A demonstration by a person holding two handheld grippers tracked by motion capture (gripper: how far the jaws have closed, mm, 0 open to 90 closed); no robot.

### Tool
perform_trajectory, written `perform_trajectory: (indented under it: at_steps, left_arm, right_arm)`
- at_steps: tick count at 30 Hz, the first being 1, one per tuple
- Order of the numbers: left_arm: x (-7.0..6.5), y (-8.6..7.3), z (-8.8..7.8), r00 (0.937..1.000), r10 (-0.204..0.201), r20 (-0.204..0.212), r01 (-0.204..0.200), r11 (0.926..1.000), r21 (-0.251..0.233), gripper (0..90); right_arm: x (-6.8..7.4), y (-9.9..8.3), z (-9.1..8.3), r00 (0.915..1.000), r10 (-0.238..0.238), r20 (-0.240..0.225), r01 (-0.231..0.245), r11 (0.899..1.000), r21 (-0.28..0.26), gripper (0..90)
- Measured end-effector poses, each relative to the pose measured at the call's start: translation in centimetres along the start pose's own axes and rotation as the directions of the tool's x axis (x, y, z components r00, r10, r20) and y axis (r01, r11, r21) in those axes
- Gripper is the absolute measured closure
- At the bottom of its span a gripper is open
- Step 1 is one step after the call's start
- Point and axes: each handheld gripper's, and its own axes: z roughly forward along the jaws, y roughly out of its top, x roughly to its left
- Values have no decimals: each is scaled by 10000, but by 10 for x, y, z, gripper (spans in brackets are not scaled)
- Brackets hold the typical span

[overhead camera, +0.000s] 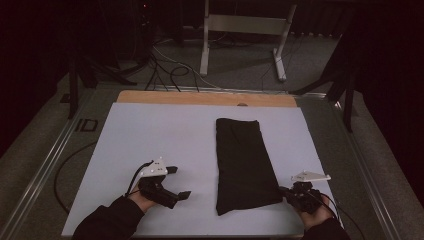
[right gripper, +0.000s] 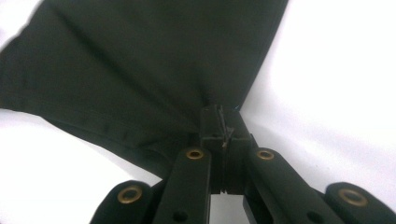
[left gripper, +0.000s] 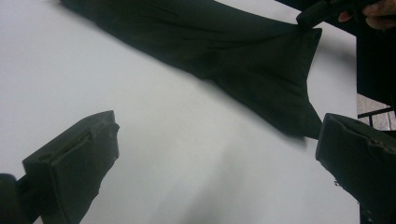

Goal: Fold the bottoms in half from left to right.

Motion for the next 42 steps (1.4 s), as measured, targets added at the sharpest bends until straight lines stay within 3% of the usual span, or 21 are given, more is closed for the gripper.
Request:
perform_trajectory:
  at_steps: [9,14,17,21,27,34,36,37,38,42]
  left_arm:
    - [0,-1,2,10000,21,90,-21,10000,17,0]
    - [-1,-1,1,9999,55,117,-55,10000,-5,0]
    - [-1,0,2,9999,99,141,-99,10000,-10,0]
    - [-1,0,2,9998,125,184,-124,9999,-33,0]
    - [-2,0,3,9997,155,198,-154,9999,-42,0]
    - [-2,-1,4,9996,154,229,-154,9999,-7,0]
    - [-2,-1,3,9997,125,227,-124,9999,-36,0]
    - [-2,-1,3,9997,128,221,-127,9999,-30,0]
    - [-2,-1,3,9997,131,224,-130,9999,-32,0]
    - [-2,-1,3,9996,133,247,-134,9999,28,0]
  right_arm:
    - [-2,-2,4,9998,96,195,-104,9993,366,885]
    - [-3,-4,7,9983,-36,590,-6,9974,723,813]
    - [-3,-3,6,9972,32,749,-82,9978,660,761]
    - [-2,-2,0,9957,79,923,-89,9999,107,668]
    - [2,1,-2,9957,-128,913,196,9971,-742,377]
    - [3,6,-3,9982,-436,410,511,9775,-2045,144]
    - [3,6,-3,9978,-595,277,642,9728,-2227,135]
    - [3,5,-3,9950,-952,286,992,9694,-2247,126]
    - [6,3,-3,9900,-1270,607,1377,9635,-2297,140]
    - [7,3,-4,9932,-1069,452,1152,9562,-2689,102]
